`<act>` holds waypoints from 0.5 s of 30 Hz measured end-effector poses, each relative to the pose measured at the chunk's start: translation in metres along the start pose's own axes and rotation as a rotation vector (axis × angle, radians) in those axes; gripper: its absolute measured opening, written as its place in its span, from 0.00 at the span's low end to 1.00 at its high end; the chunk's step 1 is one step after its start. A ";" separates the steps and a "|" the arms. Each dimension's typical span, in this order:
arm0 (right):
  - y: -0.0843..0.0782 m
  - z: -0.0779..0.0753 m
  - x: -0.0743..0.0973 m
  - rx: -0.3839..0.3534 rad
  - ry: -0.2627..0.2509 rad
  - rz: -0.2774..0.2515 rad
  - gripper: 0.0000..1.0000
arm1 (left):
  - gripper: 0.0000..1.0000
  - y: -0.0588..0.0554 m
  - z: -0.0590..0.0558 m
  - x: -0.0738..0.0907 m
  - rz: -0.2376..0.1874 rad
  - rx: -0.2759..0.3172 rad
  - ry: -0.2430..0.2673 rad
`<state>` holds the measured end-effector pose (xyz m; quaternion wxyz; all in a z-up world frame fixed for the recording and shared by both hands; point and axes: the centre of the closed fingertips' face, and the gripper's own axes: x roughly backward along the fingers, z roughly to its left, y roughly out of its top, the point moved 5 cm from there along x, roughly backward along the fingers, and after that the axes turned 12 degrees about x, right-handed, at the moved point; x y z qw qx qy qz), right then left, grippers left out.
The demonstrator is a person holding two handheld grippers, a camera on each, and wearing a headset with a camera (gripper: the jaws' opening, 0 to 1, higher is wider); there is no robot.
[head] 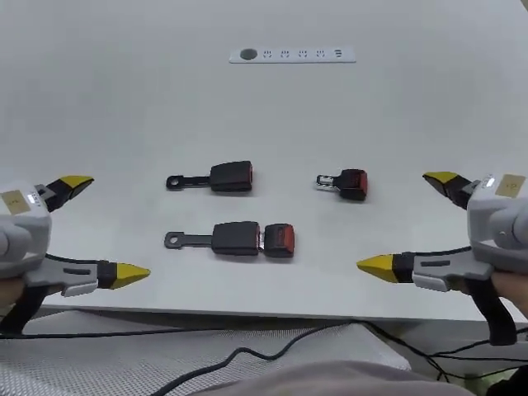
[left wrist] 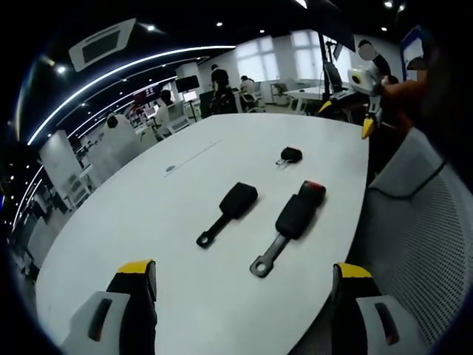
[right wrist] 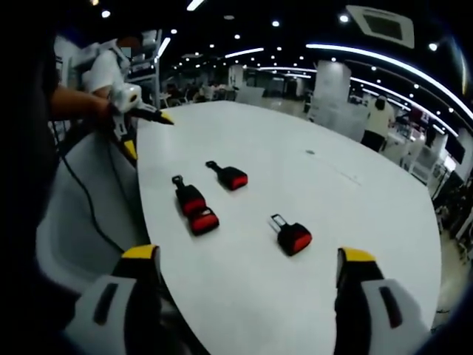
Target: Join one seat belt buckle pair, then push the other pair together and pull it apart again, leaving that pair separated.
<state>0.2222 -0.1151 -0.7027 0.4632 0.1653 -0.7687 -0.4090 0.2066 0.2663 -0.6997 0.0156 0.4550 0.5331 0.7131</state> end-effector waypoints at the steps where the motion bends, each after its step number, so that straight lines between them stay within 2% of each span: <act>1: 0.000 0.001 -0.001 0.000 0.002 0.001 1.00 | 1.00 0.000 0.000 0.000 0.000 0.000 0.000; 10: 0.007 0.006 -0.010 0.006 0.014 -0.001 1.00 | 1.00 0.001 0.002 0.002 -0.015 0.017 0.019; 15: 0.013 0.004 -0.009 -0.011 0.007 -0.014 1.00 | 1.00 0.003 0.001 0.003 -0.018 0.021 0.017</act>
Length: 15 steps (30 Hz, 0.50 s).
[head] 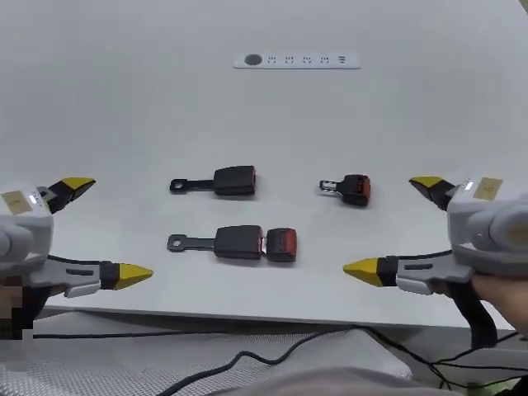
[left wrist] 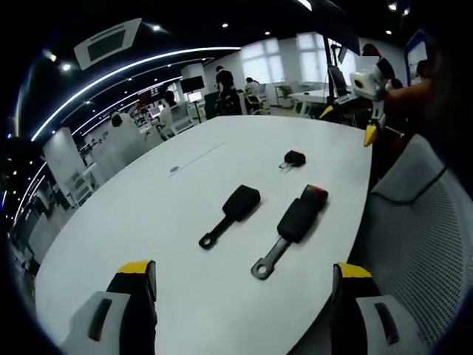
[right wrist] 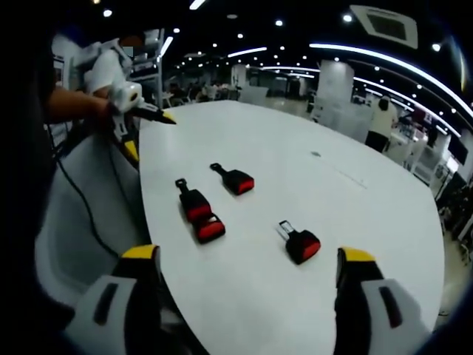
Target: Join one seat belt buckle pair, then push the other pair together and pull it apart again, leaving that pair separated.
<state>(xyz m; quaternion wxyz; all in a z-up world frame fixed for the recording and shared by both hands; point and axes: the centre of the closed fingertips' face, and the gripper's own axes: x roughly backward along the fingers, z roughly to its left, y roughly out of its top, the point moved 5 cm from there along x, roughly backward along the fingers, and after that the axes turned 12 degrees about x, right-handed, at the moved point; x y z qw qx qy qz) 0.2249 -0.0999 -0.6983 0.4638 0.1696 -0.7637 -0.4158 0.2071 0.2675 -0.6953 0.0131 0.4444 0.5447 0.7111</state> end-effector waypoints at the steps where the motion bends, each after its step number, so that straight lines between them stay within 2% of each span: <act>1: 0.002 -0.001 0.000 -0.001 -0.003 -0.004 1.00 | 1.00 0.000 0.000 0.000 -0.003 0.002 0.000; 9: 0.005 -0.004 -0.001 0.007 -0.011 0.004 1.00 | 1.00 -0.002 0.002 -0.001 0.004 0.002 0.002; 15: 0.013 -0.001 -0.002 0.010 -0.002 -0.005 1.00 | 1.00 -0.001 0.006 0.000 -0.001 0.011 0.004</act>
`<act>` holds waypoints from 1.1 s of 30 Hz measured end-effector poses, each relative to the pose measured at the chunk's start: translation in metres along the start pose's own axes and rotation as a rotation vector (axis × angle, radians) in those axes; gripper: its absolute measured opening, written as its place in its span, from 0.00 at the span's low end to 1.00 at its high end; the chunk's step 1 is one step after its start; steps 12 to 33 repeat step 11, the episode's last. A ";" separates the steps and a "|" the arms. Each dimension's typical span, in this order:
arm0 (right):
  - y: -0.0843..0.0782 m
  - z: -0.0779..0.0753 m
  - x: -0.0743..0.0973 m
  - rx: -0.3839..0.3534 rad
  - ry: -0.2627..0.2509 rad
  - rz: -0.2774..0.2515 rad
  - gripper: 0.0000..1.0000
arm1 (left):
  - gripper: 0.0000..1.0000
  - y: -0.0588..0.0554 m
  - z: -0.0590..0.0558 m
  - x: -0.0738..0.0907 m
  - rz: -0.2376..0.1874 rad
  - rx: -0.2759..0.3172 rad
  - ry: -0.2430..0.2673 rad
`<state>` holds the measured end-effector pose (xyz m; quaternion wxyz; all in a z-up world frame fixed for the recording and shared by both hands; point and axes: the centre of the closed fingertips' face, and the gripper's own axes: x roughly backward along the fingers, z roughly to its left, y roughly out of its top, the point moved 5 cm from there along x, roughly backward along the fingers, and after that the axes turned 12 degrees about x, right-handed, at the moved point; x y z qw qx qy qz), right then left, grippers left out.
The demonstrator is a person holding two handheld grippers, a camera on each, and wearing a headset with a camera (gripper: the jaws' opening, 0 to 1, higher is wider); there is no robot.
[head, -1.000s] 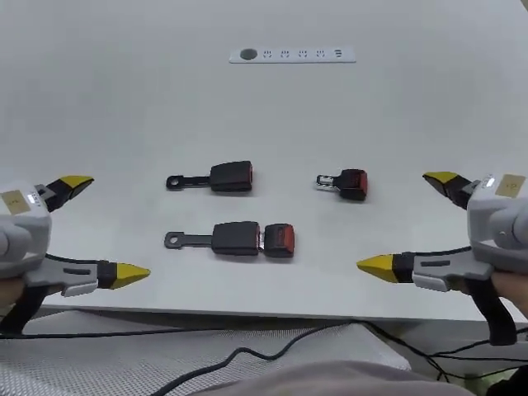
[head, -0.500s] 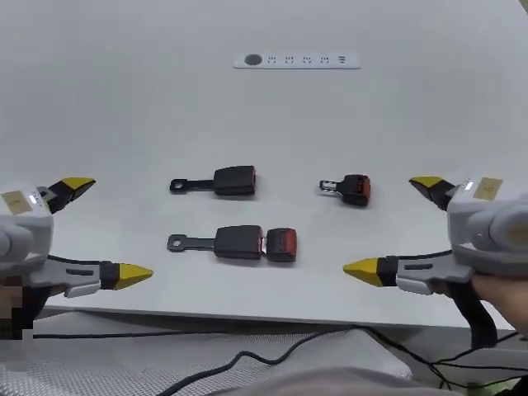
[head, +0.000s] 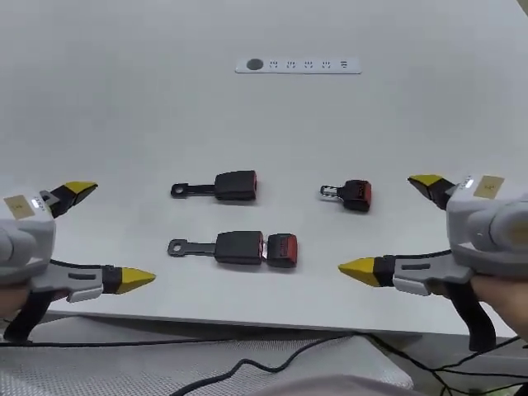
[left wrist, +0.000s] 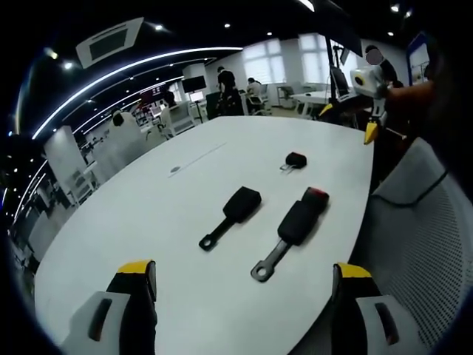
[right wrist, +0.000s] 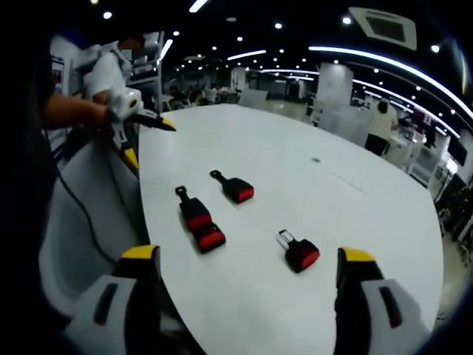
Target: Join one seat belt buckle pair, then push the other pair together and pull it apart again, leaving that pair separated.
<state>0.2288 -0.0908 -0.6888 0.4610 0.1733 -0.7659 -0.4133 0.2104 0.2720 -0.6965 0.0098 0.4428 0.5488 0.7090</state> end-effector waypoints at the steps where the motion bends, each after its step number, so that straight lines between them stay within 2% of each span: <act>1: 0.001 0.000 0.000 -0.002 -0.001 -0.001 1.00 | 1.00 0.000 0.000 0.000 0.000 0.000 0.000; 11: -0.007 0.002 -0.004 -0.036 -0.003 0.018 1.00 | 1.00 0.000 0.000 -0.001 -0.004 0.011 0.002; 33: -0.007 0.002 -0.004 -0.036 -0.003 0.018 1.00 | 1.00 0.000 0.000 -0.001 -0.004 0.011 0.002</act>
